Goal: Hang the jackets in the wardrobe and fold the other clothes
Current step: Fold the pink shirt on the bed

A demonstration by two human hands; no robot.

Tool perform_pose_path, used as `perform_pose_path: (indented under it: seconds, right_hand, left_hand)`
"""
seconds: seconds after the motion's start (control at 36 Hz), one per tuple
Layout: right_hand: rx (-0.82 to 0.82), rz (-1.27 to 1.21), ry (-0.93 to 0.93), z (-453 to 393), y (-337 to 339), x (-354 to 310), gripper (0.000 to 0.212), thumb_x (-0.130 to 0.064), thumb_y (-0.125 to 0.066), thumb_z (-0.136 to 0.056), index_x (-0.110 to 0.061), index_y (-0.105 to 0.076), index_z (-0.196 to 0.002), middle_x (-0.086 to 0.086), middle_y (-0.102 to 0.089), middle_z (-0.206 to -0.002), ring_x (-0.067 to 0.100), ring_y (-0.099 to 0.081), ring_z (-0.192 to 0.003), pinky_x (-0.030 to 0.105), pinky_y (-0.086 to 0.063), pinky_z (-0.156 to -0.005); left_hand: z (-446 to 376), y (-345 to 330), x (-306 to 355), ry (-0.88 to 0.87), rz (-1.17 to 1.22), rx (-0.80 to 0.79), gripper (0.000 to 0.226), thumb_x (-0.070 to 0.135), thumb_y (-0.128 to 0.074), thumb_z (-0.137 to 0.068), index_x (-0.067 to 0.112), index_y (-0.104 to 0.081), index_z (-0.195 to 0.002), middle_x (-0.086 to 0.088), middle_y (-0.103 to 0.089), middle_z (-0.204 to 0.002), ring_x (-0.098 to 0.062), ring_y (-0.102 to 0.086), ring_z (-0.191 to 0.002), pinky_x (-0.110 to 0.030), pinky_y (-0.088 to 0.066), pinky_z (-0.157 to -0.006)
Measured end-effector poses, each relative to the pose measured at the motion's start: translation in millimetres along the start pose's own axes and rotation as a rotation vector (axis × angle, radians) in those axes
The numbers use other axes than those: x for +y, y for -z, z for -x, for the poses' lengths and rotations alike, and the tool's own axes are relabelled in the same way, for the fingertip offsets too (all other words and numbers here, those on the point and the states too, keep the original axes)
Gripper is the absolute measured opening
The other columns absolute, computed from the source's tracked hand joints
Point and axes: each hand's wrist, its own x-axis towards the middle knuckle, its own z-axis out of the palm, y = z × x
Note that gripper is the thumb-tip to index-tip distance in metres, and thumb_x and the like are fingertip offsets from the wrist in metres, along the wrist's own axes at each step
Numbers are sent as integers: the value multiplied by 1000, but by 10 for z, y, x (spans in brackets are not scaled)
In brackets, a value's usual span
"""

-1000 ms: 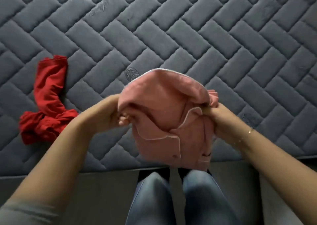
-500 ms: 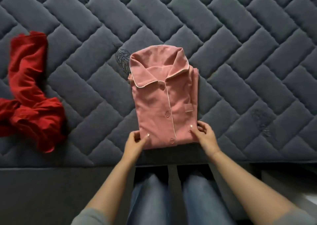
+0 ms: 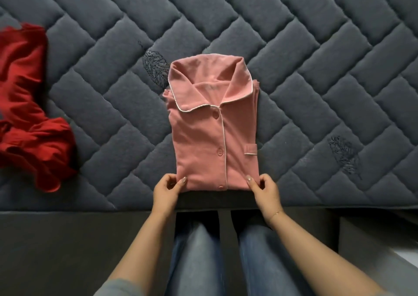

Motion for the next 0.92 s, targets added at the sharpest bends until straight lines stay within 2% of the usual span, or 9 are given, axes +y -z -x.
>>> perform_pose_path:
  seconds: [0.11, 0.22, 0.33, 0.5, 0.58, 0.67, 0.78, 0.86, 0.92]
  right_hand:
    - [-82, -106, 9, -271, 63, -280, 8, -2, -66, -86, -5, -59, -89, -1, -58, -76, 7, -51, -69, 9, -42, -62]
    - [-63, -249, 30, -722, 84, -744, 3, -8, -65, -88, -7, -63, -91, 1, -61, -81, 4, -53, -73, 18, -43, -70]
    - [-88, -502, -67, -1154, 11, -1170, 28, -19, -63, -92, -7, -57, -117, 2, -64, -89, 6, -59, -74, 17, -49, -65]
    - [-197, -537, -54, -1452, -49, -1592, 34, -35, -70, -86, -13, -68, -111, 6, -71, -108, 17, -67, -101, 29, -54, -87]
    - [-155, -500, -1, -1360, 24, -1613, 26, -30, -69, -87, -12, -70, -105, 5, -71, -103, 17, -66, -97, 30, -54, -86]
    - [-100, -517, 109, -1161, 146, -1511, 8, -18, -67, -90, -12, -69, -94, -4, -68, -85, 5, -61, -80, 20, -52, -72]
    - [-57, -453, 163, -1118, 290, -1421, 8, -14, -64, -91, -9, -63, -84, -3, -62, -78, 0, -55, -72, 16, -50, -67]
    - [-87, -465, 121, -1302, 284, -1462, 7, -9, -58, -94, -4, -63, -94, 2, -61, -82, 5, -54, -77, 19, -49, -73]
    - [-45, -445, 83, -1454, 257, -1476, 20, -7, -55, -95, 6, -59, -110, 5, -59, -82, 10, -54, -75, 22, -49, -71]
  left_hand:
    - [-231, -9, 292, -25, 113, -40, 36, -4, -64, -86, 4, -52, -119, -10, -61, -109, -17, -57, -95, -27, -49, -86]
    - [-585, -87, 852, -65, 360, 69, 60, 8, -67, -87, 12, -38, -140, -5, -55, -125, -12, -58, -105, -30, -48, -94]
    - [-976, -182, 1393, -180, 342, 162, 45, 14, -68, -88, 6, -51, -129, -8, -59, -117, -12, -56, -100, -27, -47, -94]
    - [-1097, -235, 1598, -142, 271, 114, 19, 23, -67, -90, 4, -64, -89, -10, -59, -89, -18, -50, -84, -32, -42, -76]
    - [-972, -125, 1630, -113, 371, 1, 14, 23, -67, -90, 10, -71, -93, -7, -66, -91, -18, -57, -88, -34, -47, -82]
    - [-832, -25, 1629, -114, 415, -125, 31, 32, -71, -82, 9, -71, -103, -11, -68, -102, -21, -59, -94, -35, -49, -85]
    - [-818, -38, 1678, -127, 403, -137, 33, 33, -73, -78, 12, -70, -103, -15, -66, -108, -24, -59, -98, -41, -46, -91]
    - [-1006, -162, 1687, -102, 392, -71, 16, 22, -66, -89, 9, -66, -98, -10, -65, -97, -21, -57, -92, -38, -46, -88]
    - [-1160, -235, 1657, -112, 323, 18, 19, 19, -65, -91, 5, -59, -103, -10, -58, -95, -21, -52, -91, -34, -43, -86]
